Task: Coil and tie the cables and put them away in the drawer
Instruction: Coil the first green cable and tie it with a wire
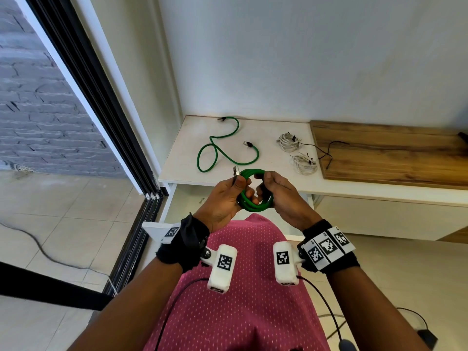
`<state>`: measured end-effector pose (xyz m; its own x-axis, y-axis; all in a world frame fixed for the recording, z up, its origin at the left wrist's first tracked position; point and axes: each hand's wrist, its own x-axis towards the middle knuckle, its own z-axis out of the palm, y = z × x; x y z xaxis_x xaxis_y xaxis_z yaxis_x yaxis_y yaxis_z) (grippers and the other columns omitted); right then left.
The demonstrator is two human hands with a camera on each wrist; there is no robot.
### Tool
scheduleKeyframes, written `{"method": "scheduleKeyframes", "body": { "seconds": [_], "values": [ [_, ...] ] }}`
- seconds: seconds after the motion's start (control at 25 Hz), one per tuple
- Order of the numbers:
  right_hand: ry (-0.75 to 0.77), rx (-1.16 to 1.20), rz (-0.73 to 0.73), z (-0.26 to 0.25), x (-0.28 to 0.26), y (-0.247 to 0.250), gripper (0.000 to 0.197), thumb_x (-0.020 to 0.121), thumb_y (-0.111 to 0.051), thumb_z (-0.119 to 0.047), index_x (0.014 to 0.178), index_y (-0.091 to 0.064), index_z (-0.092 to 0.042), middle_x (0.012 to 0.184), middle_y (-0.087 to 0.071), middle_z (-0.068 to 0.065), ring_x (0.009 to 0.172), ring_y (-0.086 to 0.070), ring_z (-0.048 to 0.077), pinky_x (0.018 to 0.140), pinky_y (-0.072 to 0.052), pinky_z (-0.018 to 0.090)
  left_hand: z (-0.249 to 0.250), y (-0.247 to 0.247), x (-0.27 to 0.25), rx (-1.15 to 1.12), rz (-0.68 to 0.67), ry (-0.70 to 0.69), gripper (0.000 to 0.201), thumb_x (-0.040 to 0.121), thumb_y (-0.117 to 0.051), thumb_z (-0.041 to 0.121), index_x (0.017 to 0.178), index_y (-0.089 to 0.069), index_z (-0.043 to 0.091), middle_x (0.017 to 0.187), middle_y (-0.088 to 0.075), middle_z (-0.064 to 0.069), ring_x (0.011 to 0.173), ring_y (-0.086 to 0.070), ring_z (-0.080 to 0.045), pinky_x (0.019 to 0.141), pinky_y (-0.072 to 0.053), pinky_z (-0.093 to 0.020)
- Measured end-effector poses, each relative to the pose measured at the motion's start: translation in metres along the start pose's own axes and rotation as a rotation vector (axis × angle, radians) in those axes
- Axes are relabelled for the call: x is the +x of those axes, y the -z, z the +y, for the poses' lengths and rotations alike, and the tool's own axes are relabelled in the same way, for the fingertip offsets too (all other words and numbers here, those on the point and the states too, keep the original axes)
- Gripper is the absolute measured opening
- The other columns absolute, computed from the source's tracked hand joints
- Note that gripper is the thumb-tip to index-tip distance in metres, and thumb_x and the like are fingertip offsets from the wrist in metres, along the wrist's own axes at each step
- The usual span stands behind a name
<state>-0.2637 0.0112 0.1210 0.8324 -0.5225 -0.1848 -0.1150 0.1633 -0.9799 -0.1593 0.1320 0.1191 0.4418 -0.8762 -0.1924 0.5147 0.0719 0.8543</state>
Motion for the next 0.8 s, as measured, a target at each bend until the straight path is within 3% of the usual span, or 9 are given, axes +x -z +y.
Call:
{"method": "scheduleKeyframes", "body": {
  "seconds": [0.16,0.28,0.4,0.52,0.6,0.68,0.8],
  "values": [
    [0.099,0.022,-0.074,0.002,0.003,0.000,0.034,0.104,-0.033,-0.024,0.136,-0.042,-0.019,0.086,-0.052,0.004,0.082,-0.051,0.013,0.079,-0.045,0.032,0.003,-0.009,0.001,-0.157,0.032,-0.038,0.033,0.091,-0.046,0.034,0.092,-0.055,0.003,0.061,-0.051,-0.002,0.057,-0.056,-0.016,0.070,-0.056,-0.031],
    [0.153,0.040,-0.098,0.007,0.004,-0.003,0.037,0.103,-0.037,-0.023,0.140,-0.038,-0.022,0.082,-0.048,0.000,0.078,-0.048,0.009,0.079,-0.044,0.031,0.007,-0.013,0.005,-0.337,0.041,-0.037,0.038,0.088,-0.045,0.038,0.092,-0.054,0.002,0.054,-0.041,0.002,0.045,-0.041,-0.009,0.056,-0.050,-0.027],
    [0.166,-0.049,-0.106,0.009,0.001,0.003,0.046,0.095,-0.053,-0.034,0.139,-0.041,-0.026,0.089,-0.059,0.001,0.083,-0.056,0.015,0.081,-0.048,0.038,0.012,-0.006,0.008,-0.223,0.015,-0.007,0.042,0.086,-0.045,0.042,0.091,-0.054,0.001,0.051,-0.036,0.005,0.041,-0.031,-0.006,0.047,-0.041,-0.023],
    [0.227,-0.099,-0.063,-0.006,-0.005,0.013,0.052,0.088,-0.060,-0.030,0.138,-0.045,-0.027,0.110,-0.061,0.011,0.097,-0.061,0.024,0.084,-0.052,0.036,0.016,-0.001,0.008,-0.028,-0.041,0.036,0.045,0.083,-0.049,0.044,0.091,-0.062,0.001,0.054,-0.031,0.003,0.043,-0.028,-0.007,0.047,-0.039,-0.023],
    [0.271,-0.156,-0.103,-0.016,-0.006,0.016,0.047,0.091,-0.059,-0.018,0.137,-0.047,-0.023,0.116,-0.061,0.013,0.099,-0.063,0.026,0.080,-0.056,0.034,0.015,-0.002,0.007,0.025,-0.076,0.060,0.044,0.083,-0.049,0.045,0.090,-0.066,0.004,0.056,-0.030,0.003,0.045,-0.027,-0.007,0.048,-0.037,-0.024],
    [0.276,-0.148,-0.117,-0.017,-0.003,0.015,0.040,0.093,-0.057,-0.007,0.132,-0.053,-0.013,0.111,-0.064,0.014,0.090,-0.064,0.024,0.073,-0.057,0.032,0.013,-0.004,0.008,0.000,-0.075,0.064,0.044,0.084,-0.049,0.044,0.090,-0.064,0.004,0.055,-0.032,0.004,0.045,-0.027,-0.007,0.048,-0.038,-0.024],
    [0.192,0.004,-0.016,-0.009,0.000,0.014,0.040,0.086,-0.064,-0.011,0.125,-0.057,-0.006,0.102,-0.065,0.018,0.078,-0.064,0.023,0.074,-0.056,0.034,0.009,-0.008,0.010,-0.090,0.002,0.053,0.045,0.087,-0.047,0.044,0.092,-0.058,0.001,0.053,-0.034,0.004,0.043,-0.030,-0.006,0.048,-0.039,-0.023]
  ]
}}
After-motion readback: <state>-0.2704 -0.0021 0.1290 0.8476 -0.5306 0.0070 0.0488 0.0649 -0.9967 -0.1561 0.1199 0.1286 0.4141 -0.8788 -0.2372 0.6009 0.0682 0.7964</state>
